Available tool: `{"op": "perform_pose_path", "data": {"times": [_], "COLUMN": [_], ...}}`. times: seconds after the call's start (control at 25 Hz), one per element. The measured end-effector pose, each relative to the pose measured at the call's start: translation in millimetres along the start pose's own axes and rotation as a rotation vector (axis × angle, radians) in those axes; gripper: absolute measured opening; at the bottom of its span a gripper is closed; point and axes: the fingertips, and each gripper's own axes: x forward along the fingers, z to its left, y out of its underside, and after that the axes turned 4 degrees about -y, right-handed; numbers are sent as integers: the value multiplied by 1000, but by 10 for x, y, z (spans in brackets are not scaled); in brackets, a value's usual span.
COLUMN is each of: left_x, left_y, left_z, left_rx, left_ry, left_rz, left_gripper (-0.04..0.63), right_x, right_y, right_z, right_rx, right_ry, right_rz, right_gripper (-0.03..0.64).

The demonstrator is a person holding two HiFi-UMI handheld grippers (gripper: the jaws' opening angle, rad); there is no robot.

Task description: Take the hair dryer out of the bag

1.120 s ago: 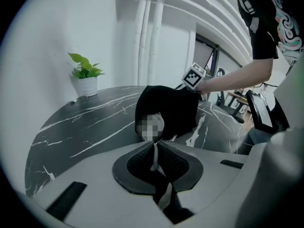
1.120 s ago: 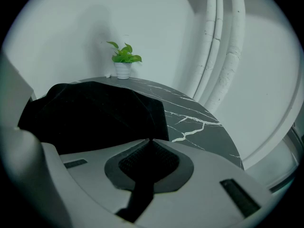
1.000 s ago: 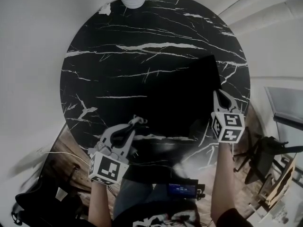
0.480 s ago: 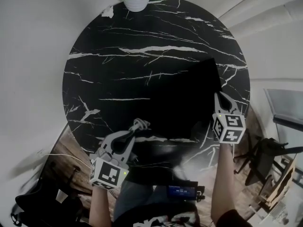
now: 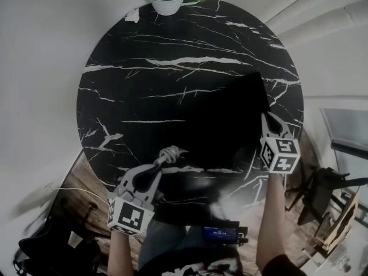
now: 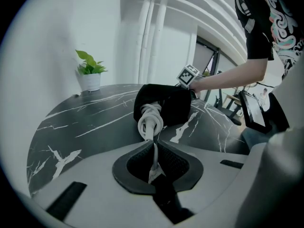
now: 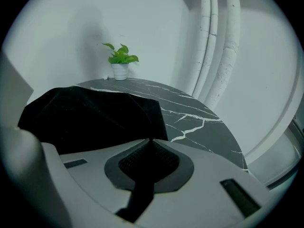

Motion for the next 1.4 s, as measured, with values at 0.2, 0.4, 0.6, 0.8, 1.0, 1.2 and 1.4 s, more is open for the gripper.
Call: {"op": "perform_pose_path", "data": {"times": [0.2,0.4,0.6,0.8,1.0,1.2,1.4], "left_x": [-59,-59,-126,94,208,166,392], "left_y": [61,30,-171,-310,-370,-599,-570], "left_z": [16,19,198,205,172,124,53], "left_rx": [-11,14,-7,22,63,-31,20], "left_ry": [-7,-45,-126,-112,-104,-42,-33], "left_rz": [-6,9,-33,-38,-4,-88,-50], "left_gripper": [34,37,225,230,235,244,251], "right_x": [17,-43,-306,-592,-375,-145,180], "right_y": [-9,-20,-288,-674,-835,-902,-545], "right_z": [0,73,337,1088,1239,1229,1044], "right_rx": [-2,-74,-31,-68,-115,-105,-63], "right_ry": [4,4,-80,-303,-327,-331,-333], "right_rz": [-5,-4,-108,-210,-216,-171,-27], "right_gripper": [26,26,148,166,172,122,25]}}
